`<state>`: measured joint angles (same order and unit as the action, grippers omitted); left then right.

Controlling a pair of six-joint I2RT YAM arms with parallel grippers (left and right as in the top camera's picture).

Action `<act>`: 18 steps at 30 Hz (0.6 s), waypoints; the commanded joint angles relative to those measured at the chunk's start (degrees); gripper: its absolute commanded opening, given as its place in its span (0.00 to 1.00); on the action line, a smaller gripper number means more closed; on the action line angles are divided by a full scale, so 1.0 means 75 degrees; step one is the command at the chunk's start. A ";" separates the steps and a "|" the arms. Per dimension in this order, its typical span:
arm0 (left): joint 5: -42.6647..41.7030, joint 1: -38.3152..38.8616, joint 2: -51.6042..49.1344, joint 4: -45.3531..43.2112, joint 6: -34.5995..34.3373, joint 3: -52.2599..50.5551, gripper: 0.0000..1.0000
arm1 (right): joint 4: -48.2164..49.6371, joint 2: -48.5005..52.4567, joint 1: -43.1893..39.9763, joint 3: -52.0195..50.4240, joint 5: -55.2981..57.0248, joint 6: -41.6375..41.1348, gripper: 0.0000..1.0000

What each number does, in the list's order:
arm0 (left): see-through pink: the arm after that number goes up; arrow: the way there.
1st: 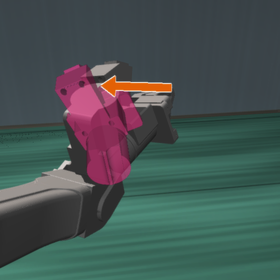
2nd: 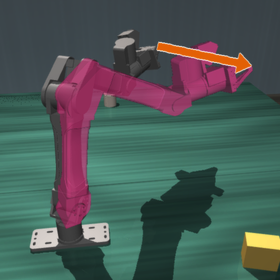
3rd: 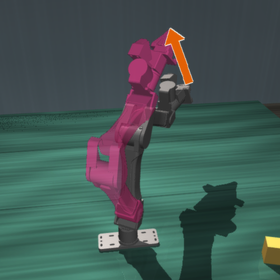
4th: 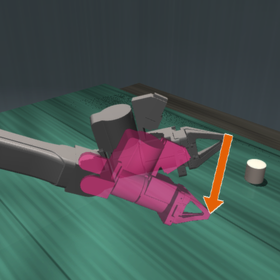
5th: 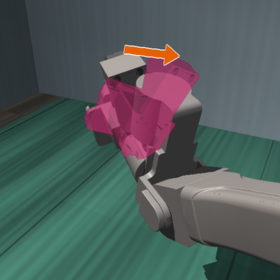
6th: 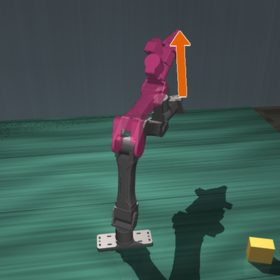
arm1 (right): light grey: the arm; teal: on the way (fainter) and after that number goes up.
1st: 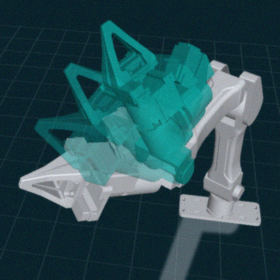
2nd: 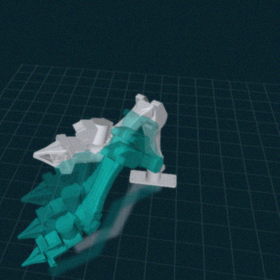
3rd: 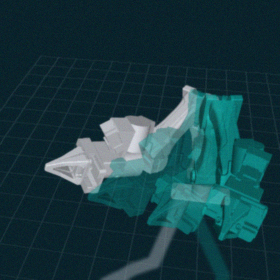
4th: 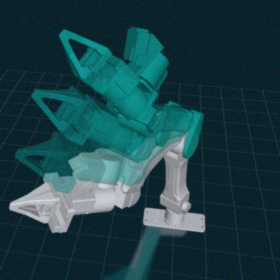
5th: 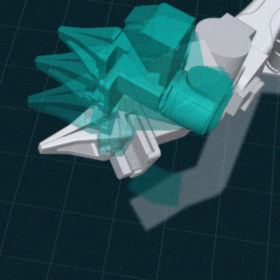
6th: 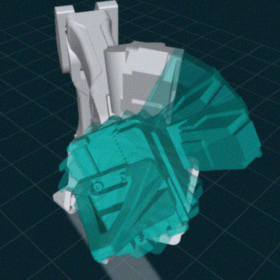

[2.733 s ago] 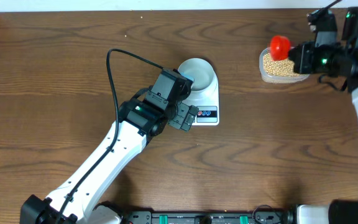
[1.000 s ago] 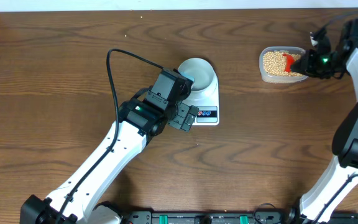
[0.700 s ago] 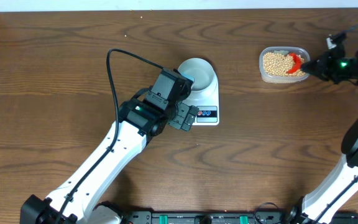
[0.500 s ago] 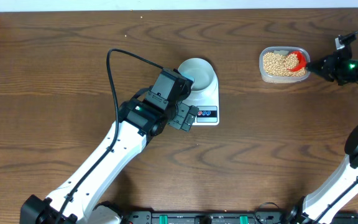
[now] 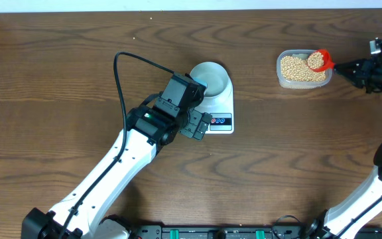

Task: Scoop item into bowl and weigh 50g on scale
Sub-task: 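Dip the red scoop into the soybean tub with the right gripper, then carry the filled scoop with the right gripper over the grey bowl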

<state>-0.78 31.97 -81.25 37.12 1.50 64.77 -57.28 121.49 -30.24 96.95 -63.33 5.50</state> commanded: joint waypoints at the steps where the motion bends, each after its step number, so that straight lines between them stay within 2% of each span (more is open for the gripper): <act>1: -0.0003 -0.0023 -0.0006 0.0020 -0.0012 0.0023 0.98 | -0.0117 0.0038 -0.0020 -0.0029 -0.1087 0.0600 0.01; 11: -0.0003 -0.0023 -0.0006 0.0020 -0.0012 0.0023 0.98 | -0.0102 0.0038 0.0102 -0.0029 -0.2200 0.0793 0.01; 18: -0.0003 -0.0023 -0.0006 0.0017 -0.0012 0.0023 0.98 | -0.0073 0.0035 0.0504 -0.0029 -0.2416 0.0790 0.01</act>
<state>-0.78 31.97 -81.25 37.10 1.50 64.77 -57.82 121.49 -28.49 96.92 -77.38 10.13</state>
